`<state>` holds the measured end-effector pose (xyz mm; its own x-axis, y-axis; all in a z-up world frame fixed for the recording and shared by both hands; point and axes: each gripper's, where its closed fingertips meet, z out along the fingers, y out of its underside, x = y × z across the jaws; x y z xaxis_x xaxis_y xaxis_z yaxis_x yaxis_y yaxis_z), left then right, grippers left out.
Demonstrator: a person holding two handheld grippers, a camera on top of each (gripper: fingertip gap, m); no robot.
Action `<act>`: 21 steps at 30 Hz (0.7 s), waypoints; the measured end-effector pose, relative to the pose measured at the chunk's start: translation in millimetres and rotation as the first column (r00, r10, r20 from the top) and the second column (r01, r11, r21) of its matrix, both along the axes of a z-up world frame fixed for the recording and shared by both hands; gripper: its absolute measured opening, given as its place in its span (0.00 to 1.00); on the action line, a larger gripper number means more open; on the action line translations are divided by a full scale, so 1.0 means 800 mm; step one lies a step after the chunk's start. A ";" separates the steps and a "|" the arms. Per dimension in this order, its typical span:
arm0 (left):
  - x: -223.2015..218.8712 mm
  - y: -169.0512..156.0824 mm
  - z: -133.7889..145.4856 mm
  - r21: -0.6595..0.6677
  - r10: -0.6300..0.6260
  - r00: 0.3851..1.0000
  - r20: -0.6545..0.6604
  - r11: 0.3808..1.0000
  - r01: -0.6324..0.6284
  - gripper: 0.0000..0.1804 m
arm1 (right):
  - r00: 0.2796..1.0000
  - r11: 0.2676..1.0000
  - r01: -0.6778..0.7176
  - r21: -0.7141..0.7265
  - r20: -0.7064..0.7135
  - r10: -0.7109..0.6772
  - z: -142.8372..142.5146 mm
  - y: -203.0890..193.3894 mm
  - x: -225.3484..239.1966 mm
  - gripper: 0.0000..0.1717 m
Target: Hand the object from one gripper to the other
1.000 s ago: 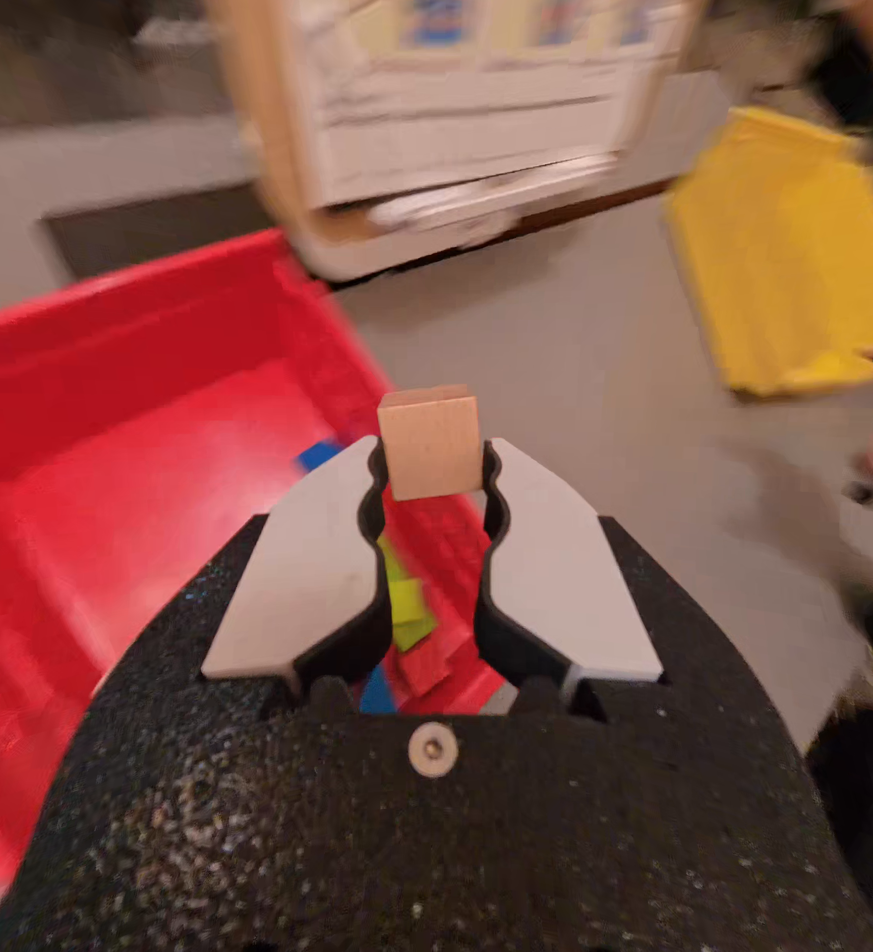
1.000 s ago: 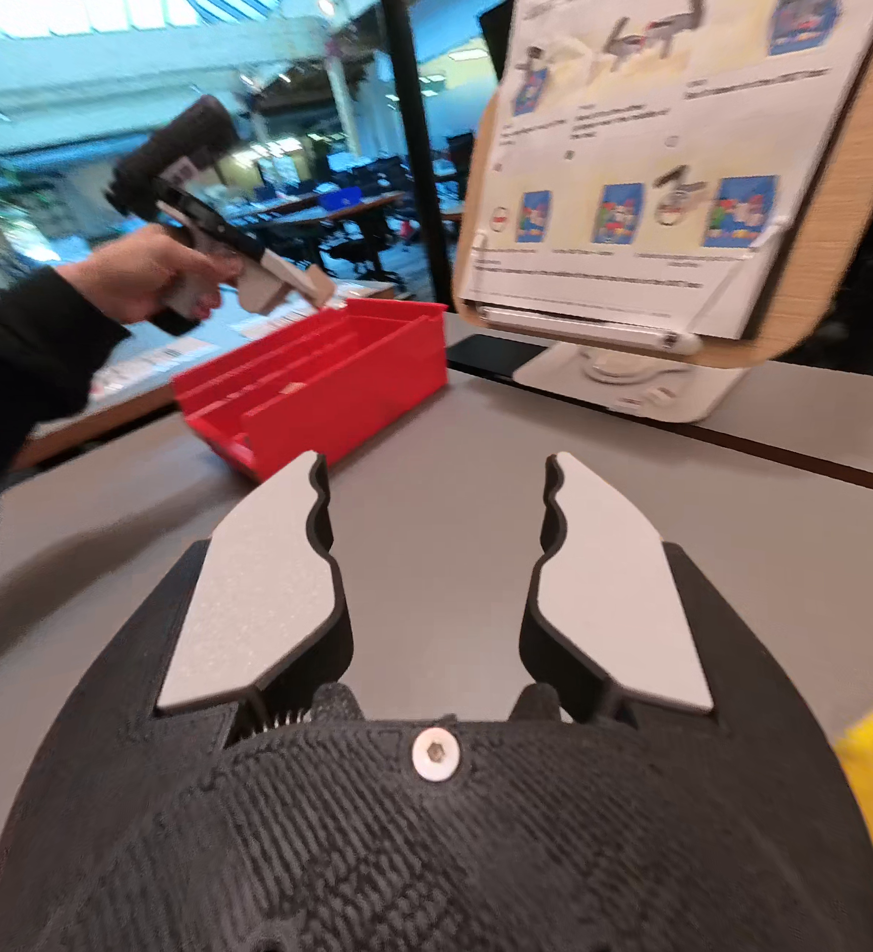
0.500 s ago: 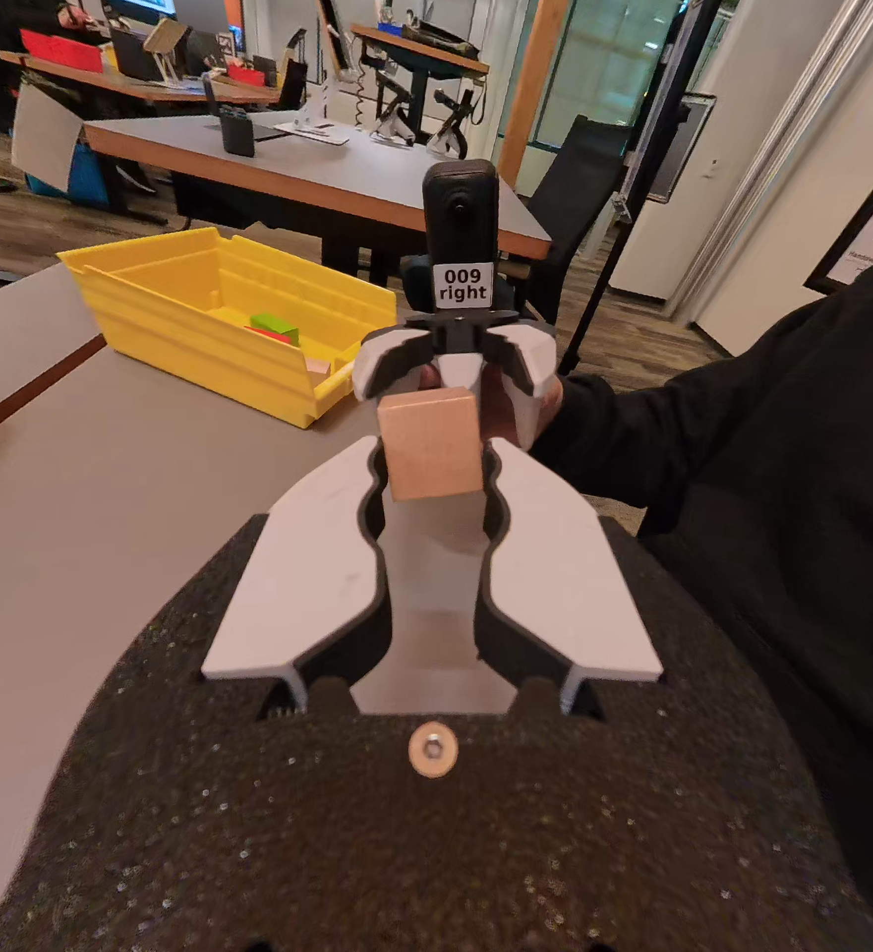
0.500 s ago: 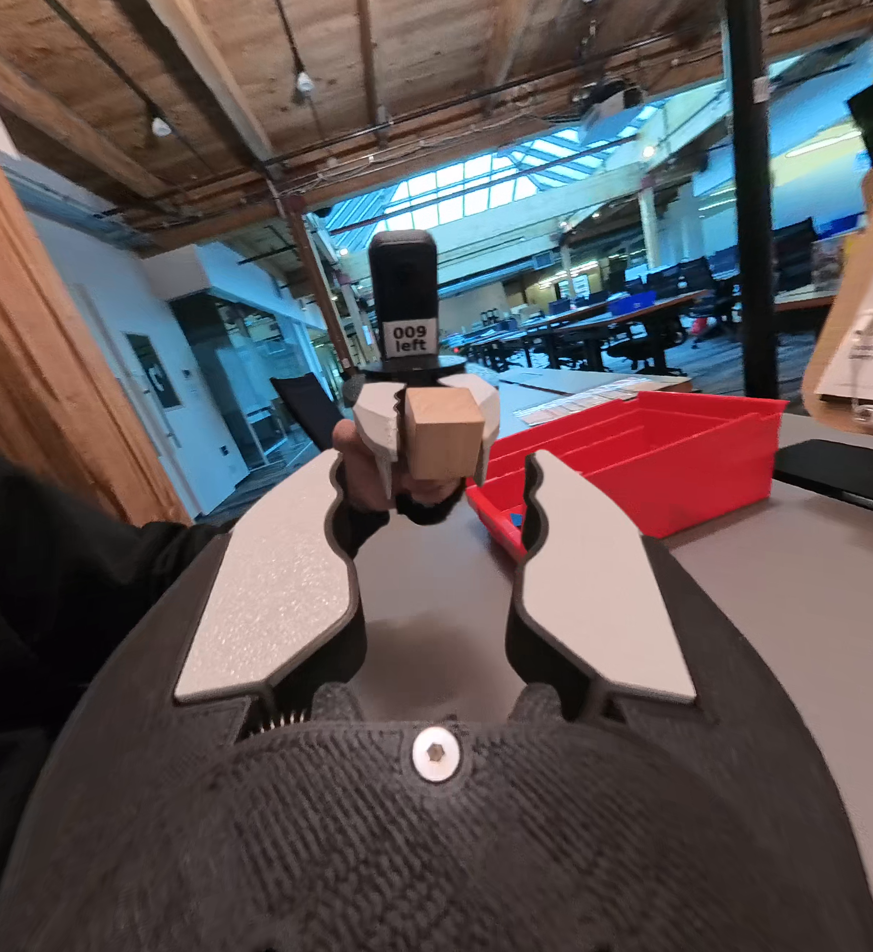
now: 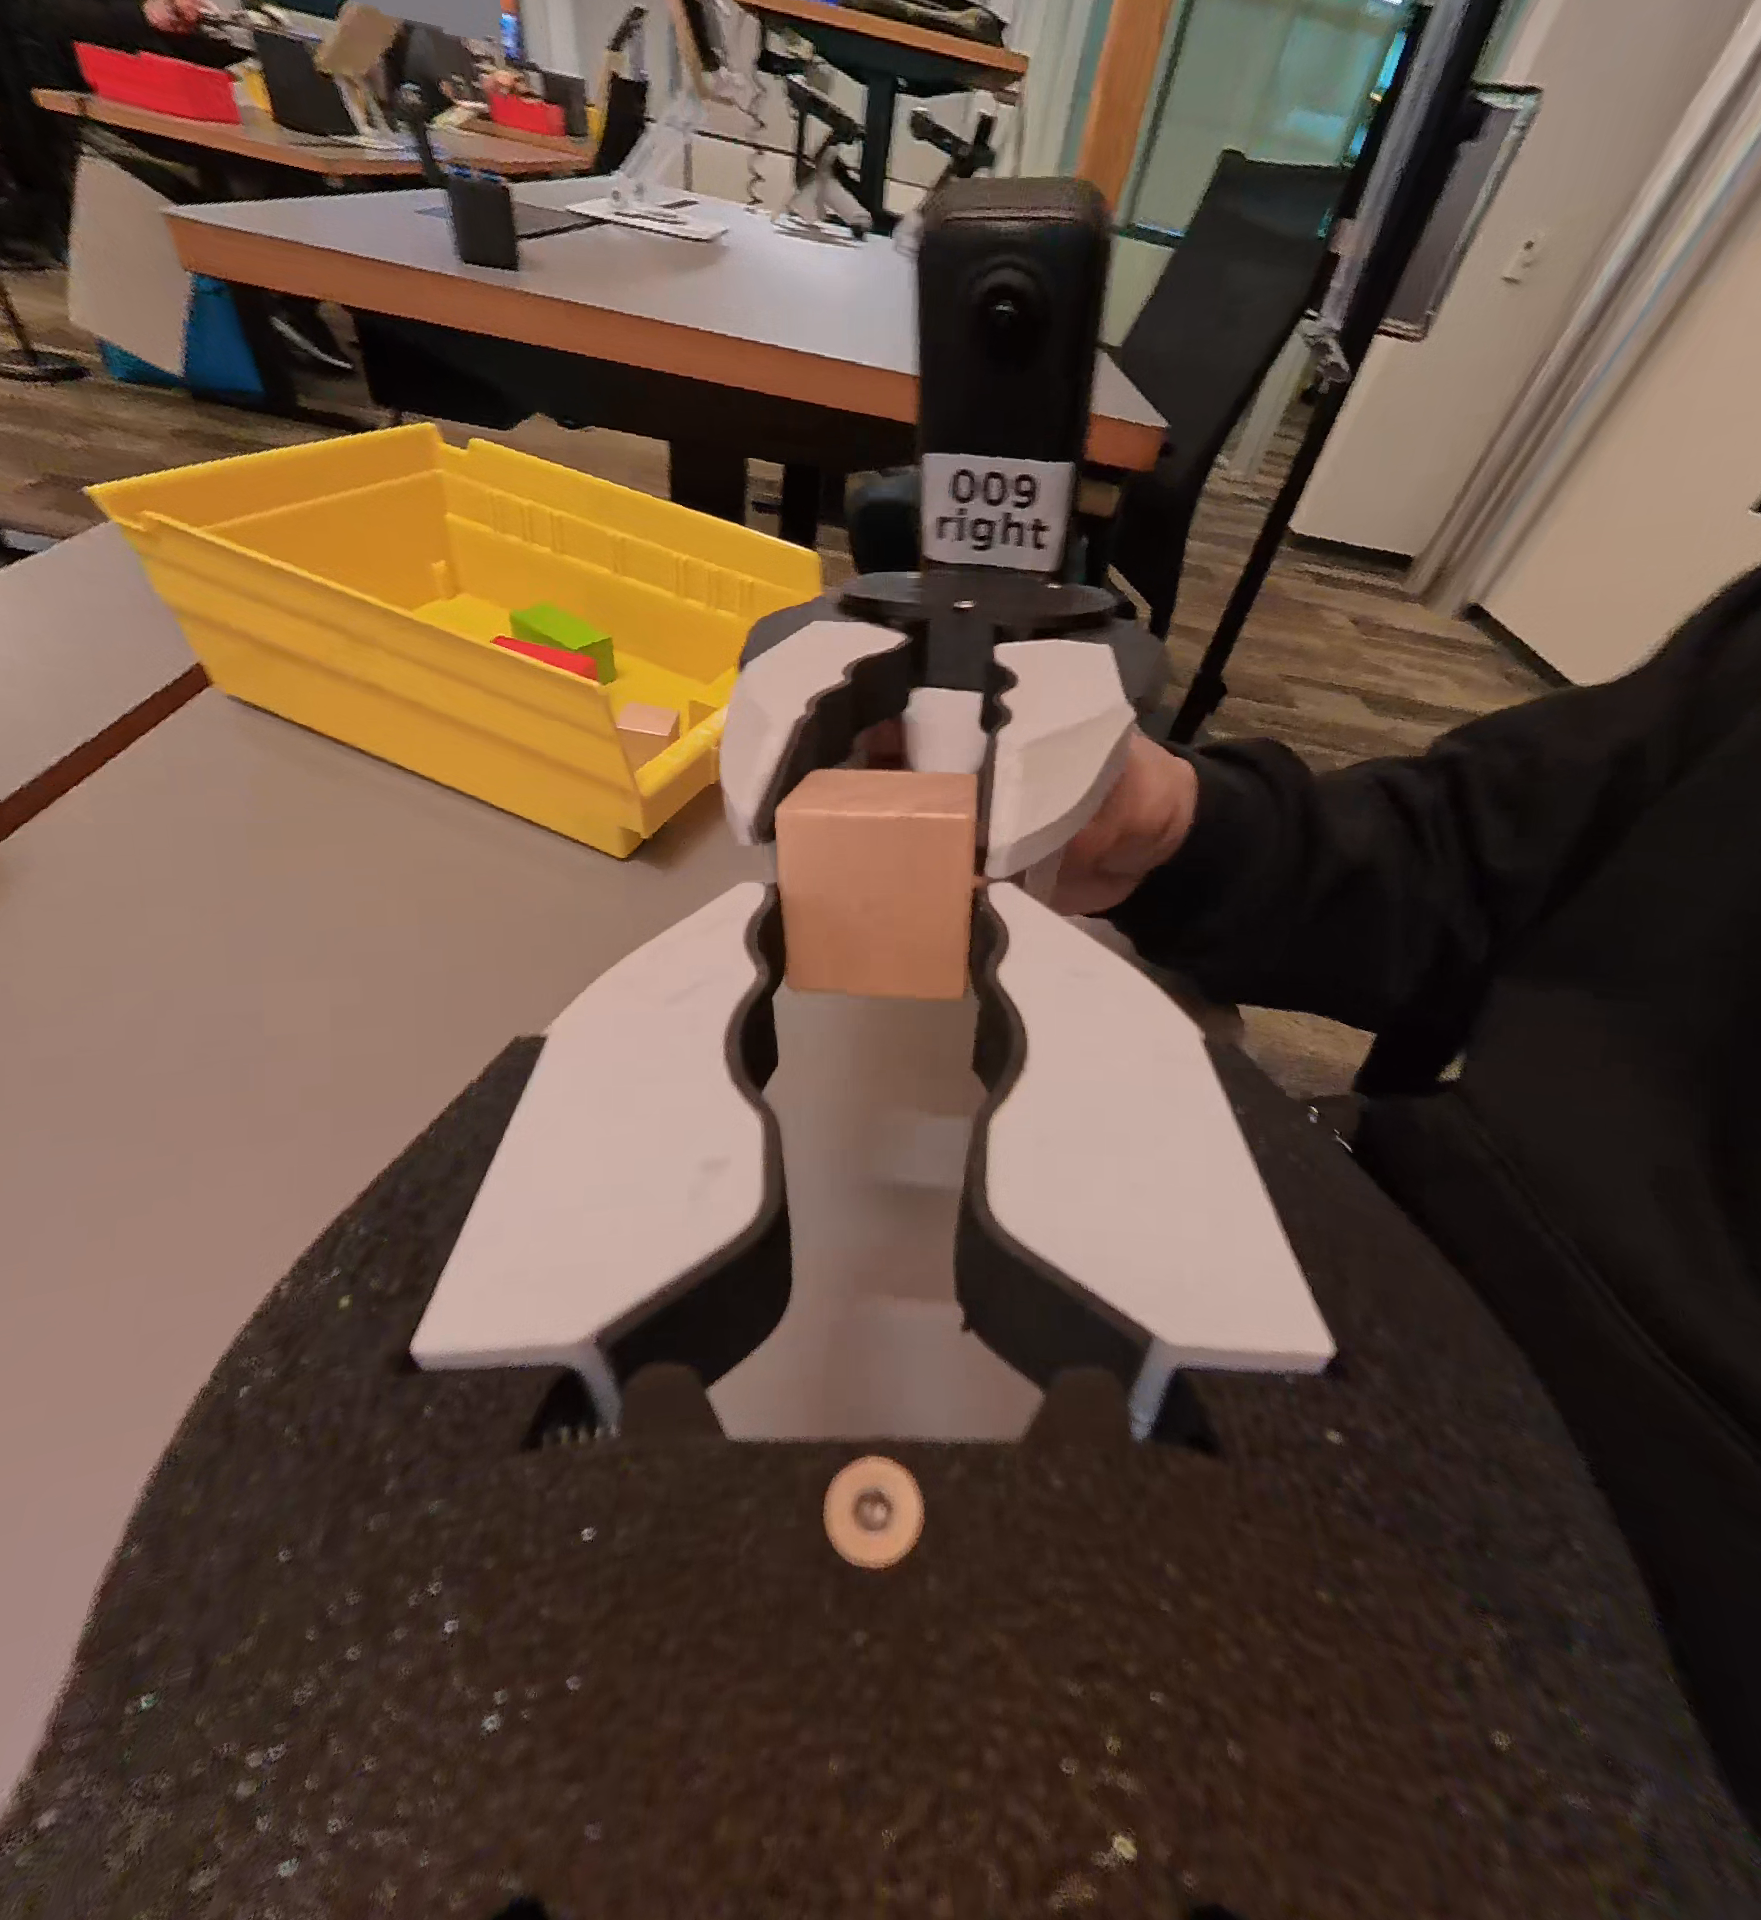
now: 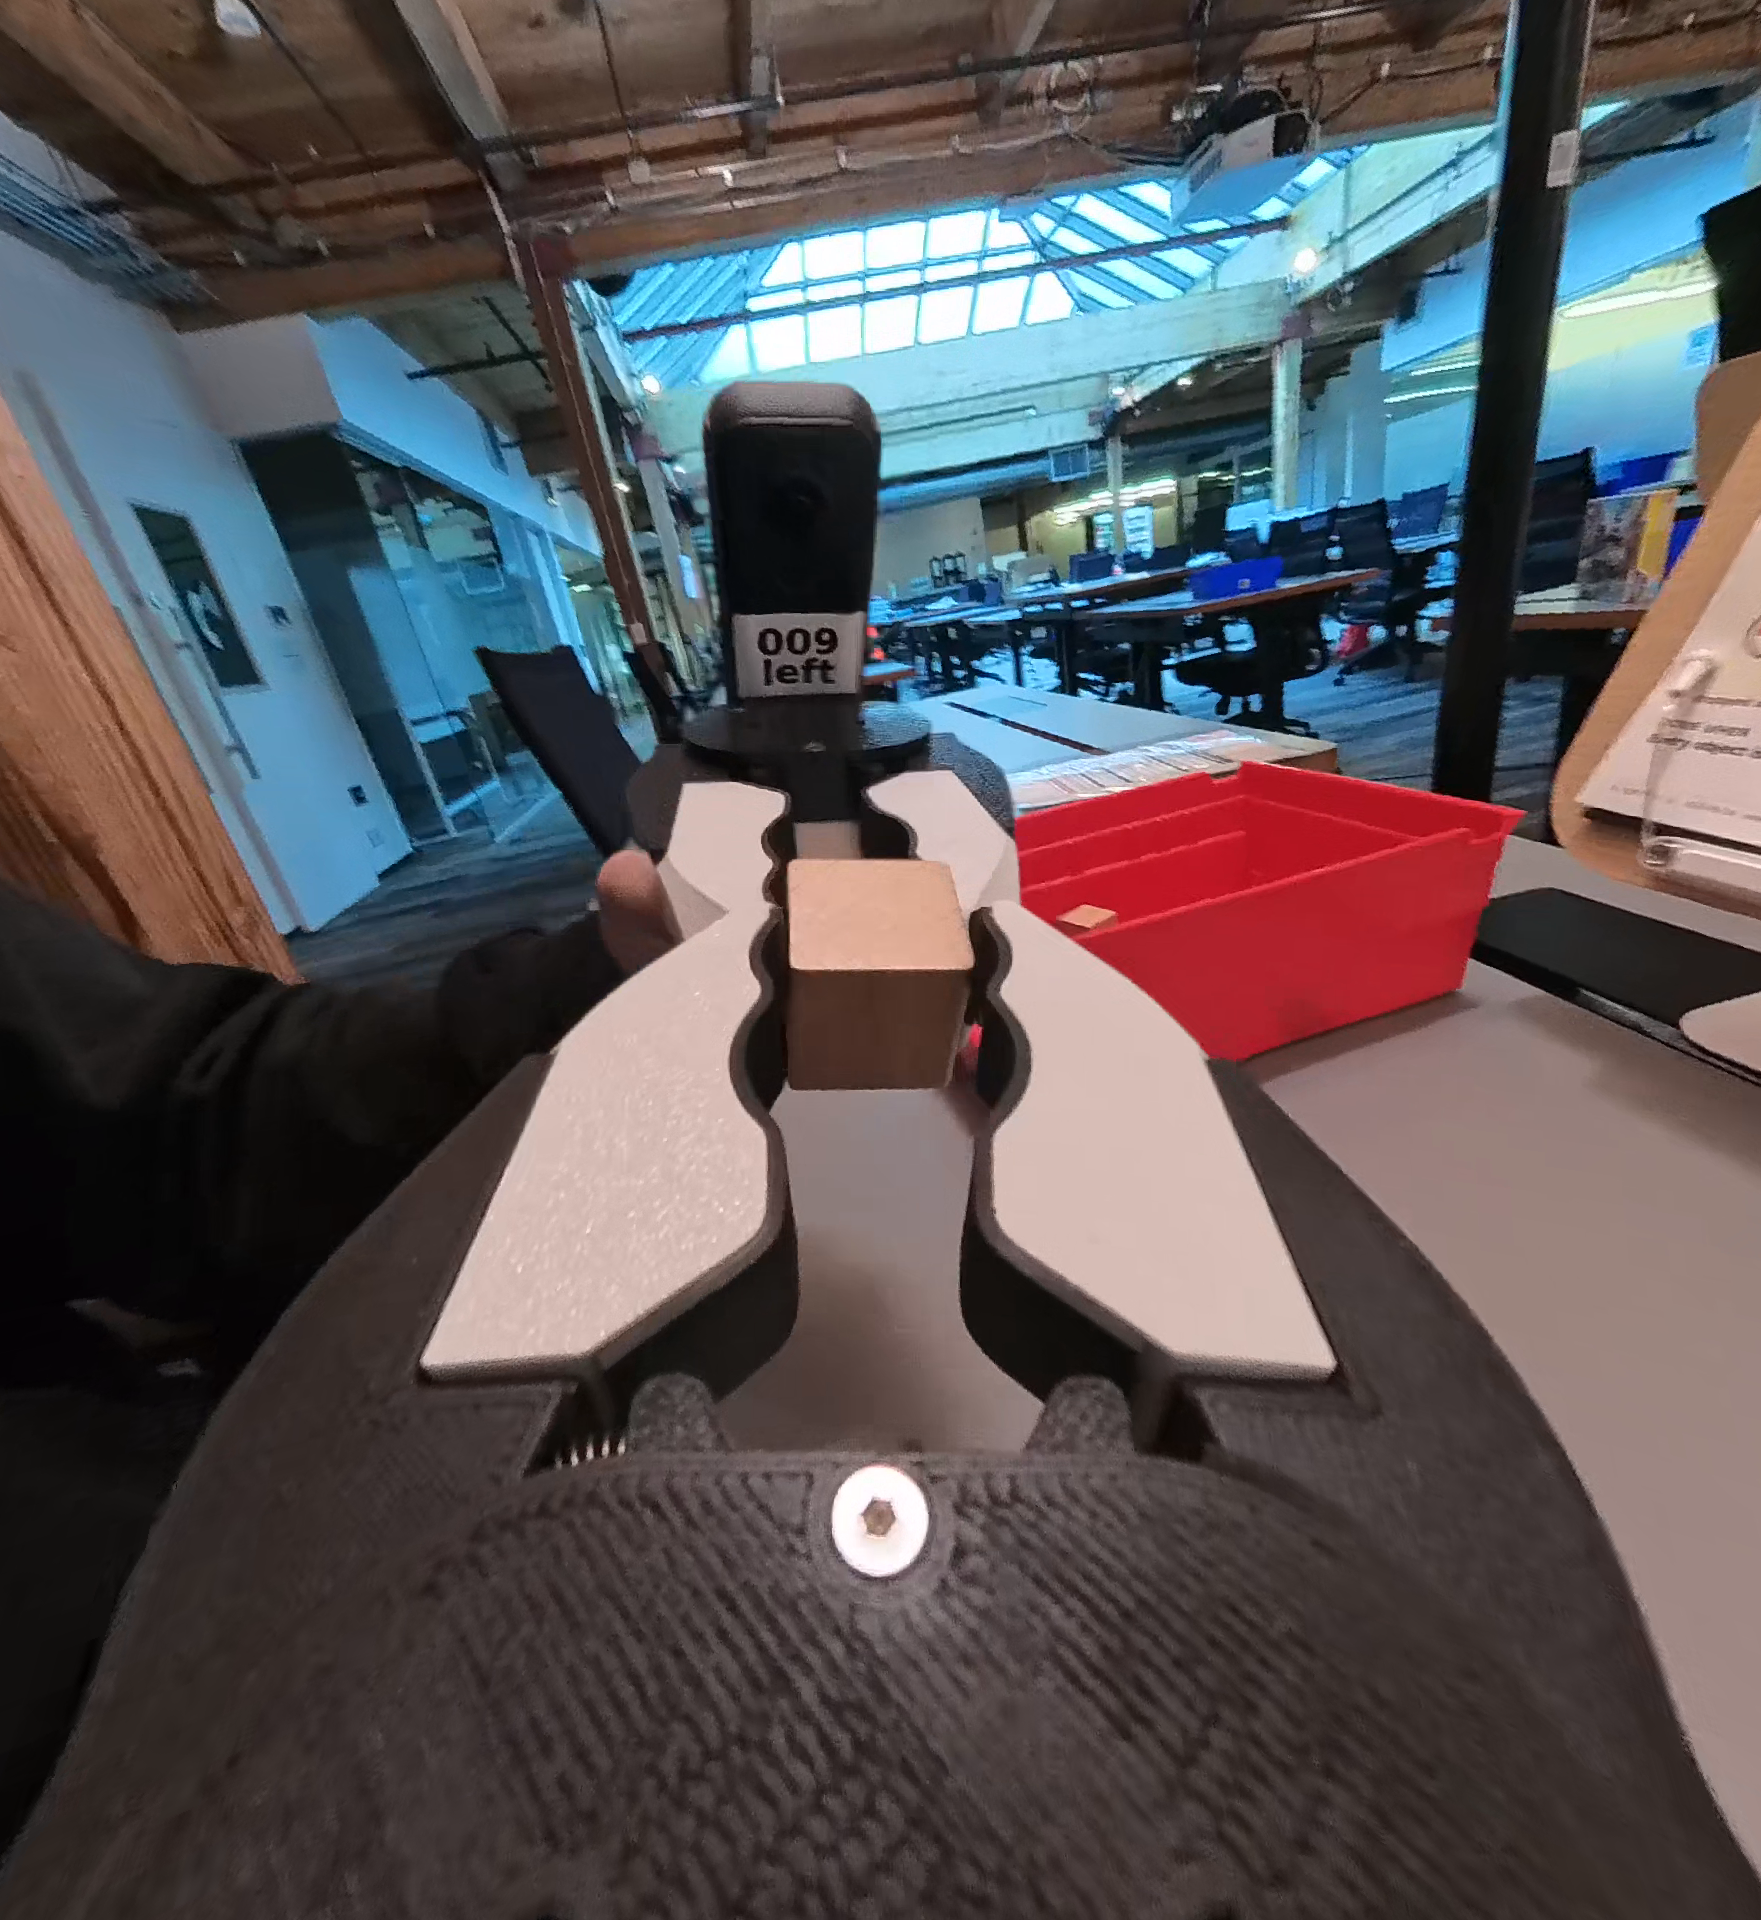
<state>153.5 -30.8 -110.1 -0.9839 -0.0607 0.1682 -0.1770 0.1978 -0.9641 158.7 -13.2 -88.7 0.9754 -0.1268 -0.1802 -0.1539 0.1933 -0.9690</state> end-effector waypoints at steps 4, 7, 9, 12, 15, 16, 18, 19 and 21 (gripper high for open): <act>0.018 0.005 0.005 -0.020 0.103 0.995 0.007 0.995 -0.102 0.18 | 0.985 0.985 0.170 -0.016 0.021 -0.169 0.011 -0.035 0.030 0.20; 0.031 0.018 0.000 0.021 0.186 0.981 0.052 0.982 -0.188 0.21 | 0.892 0.885 0.453 -0.108 0.065 -0.448 0.007 -0.114 0.084 0.20; 0.036 0.026 -0.004 0.044 0.224 0.972 0.068 0.973 -0.227 0.24 | 0.737 0.711 0.675 -0.195 0.128 -0.664 -0.007 -0.193 0.123 0.20; 0.043 0.036 -0.010 0.058 0.274 0.959 0.068 0.959 -0.278 0.22 | 0.465 0.370 0.857 -0.358 0.232 -0.854 -0.045 -0.315 0.158 0.20; 0.047 0.043 -0.014 0.055 0.302 0.952 0.044 0.951 -0.305 0.20 | 0.277 0.100 0.872 -0.479 0.314 -0.908 -0.084 -0.404 0.165 0.20; 0.048 0.044 -0.015 0.047 0.308 0.951 0.031 0.950 -0.309 0.20 | 0.239 0.035 0.860 -0.510 0.341 -0.909 -0.095 -0.424 0.165 0.20; 0.048 0.046 -0.016 0.029 0.305 0.952 0.003 0.952 -0.305 0.20 | 0.192 -0.055 0.843 -0.535 0.394 -0.899 -0.109 -0.448 0.165 0.20; 0.049 0.047 -0.018 0.025 0.306 0.952 -0.011 0.952 -0.305 0.19 | 0.179 -0.081 0.837 -0.541 0.411 -0.894 -0.114 -0.455 0.166 0.20; 0.049 0.048 -0.022 0.026 0.306 0.952 -0.029 0.952 -0.305 0.19 | 0.171 -0.126 0.812 -0.570 0.438 -0.882 -0.126 -0.463 0.167 0.20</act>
